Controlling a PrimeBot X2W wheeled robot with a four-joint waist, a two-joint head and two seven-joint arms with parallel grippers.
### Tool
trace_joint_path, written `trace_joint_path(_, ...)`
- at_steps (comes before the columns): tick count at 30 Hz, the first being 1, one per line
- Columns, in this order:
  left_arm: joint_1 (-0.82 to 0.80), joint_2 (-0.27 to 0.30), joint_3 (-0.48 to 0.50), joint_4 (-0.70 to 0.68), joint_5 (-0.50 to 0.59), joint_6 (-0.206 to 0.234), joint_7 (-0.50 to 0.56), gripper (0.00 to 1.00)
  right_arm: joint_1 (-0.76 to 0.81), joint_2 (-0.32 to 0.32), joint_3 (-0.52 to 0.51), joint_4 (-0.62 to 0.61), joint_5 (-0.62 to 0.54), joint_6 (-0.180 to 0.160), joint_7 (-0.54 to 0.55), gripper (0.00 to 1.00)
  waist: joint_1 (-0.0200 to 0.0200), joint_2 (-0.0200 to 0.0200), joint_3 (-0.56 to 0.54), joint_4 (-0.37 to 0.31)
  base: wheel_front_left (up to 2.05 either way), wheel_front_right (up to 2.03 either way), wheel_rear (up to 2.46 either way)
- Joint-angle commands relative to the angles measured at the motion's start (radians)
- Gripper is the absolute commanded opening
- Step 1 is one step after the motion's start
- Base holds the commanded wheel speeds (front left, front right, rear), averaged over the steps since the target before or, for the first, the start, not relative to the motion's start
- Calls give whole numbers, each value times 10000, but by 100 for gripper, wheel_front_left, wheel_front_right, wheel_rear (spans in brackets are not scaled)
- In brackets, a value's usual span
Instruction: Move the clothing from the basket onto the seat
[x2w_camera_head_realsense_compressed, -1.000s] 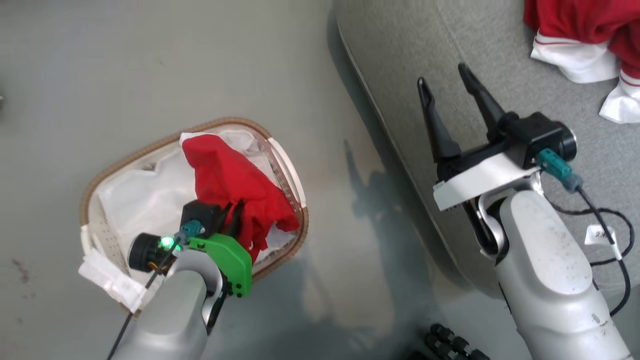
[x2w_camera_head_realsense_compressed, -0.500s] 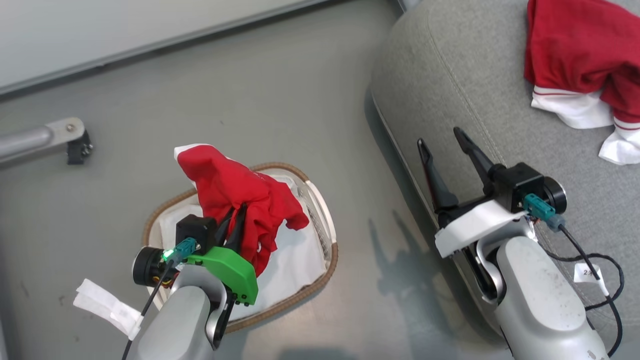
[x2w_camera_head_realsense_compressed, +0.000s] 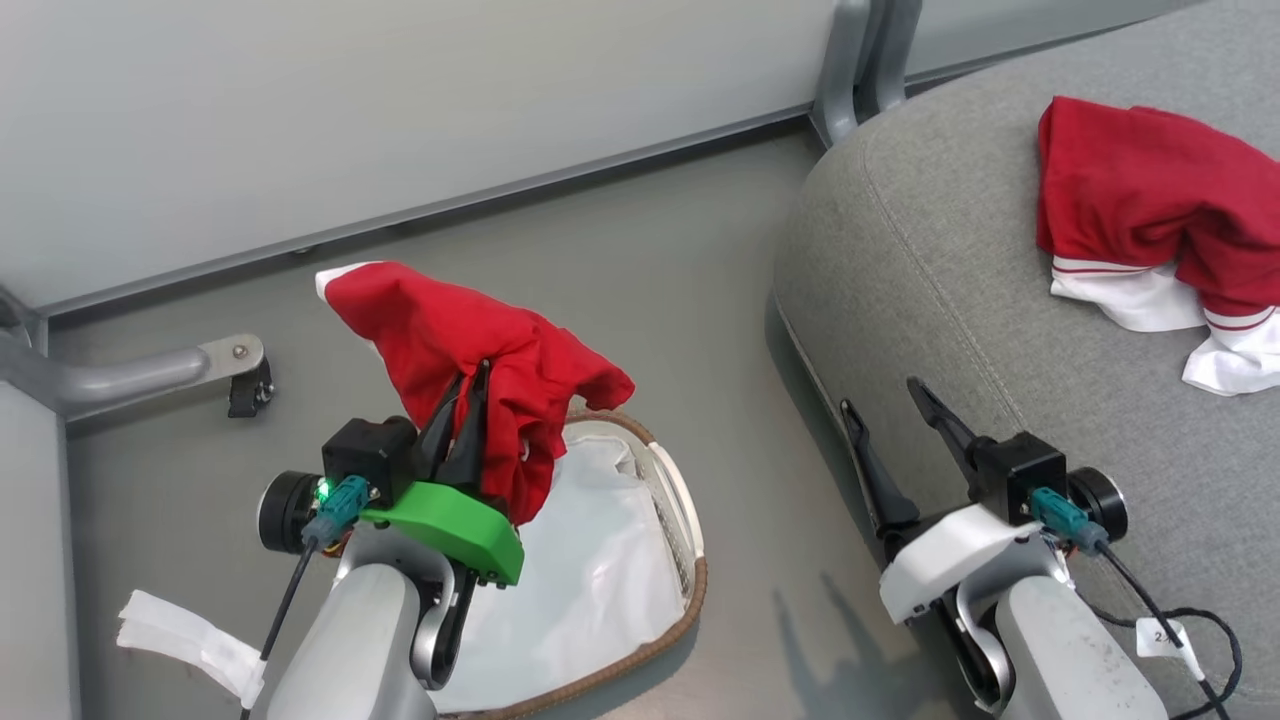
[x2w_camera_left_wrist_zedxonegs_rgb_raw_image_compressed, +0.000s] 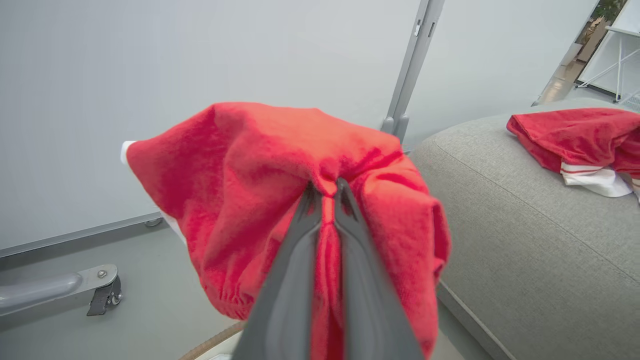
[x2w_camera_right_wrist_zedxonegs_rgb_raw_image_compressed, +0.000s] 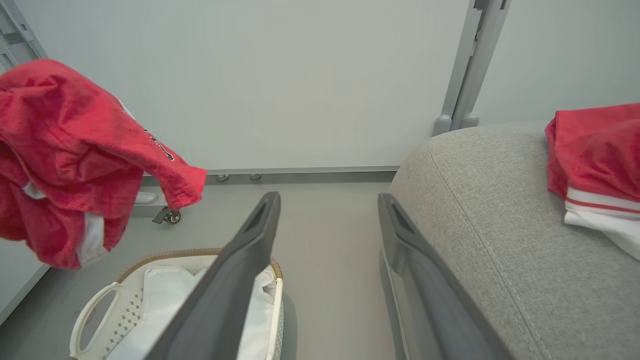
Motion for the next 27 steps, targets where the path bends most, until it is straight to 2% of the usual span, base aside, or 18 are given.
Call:
trace_joint_path(1,212,-2,54,-215,9,-44,-7,0,251,-44,19,61,-15,-14,-1,100,1,0,-525,97,0,0,0)
trace_joint_path(15,691,-14,-89,-1829,-307,-28,-7,0,1192,-36,484,335,-87,-14,-1,100,1,0,-1389,348,0,0,0)
trace_joint_path(19,643,-13,-308,-2007,-437,26,-7,0,1179,-39,1094,373,-117,-14,-1,100,1,0,-1386,477,0,0,0)
trace_joint_path(27,262,-13,-864,-2242,-644,111,-7,0,168,-39,3057,499,438,-14,-2,100,1,0,-1148,898,0,0,0)
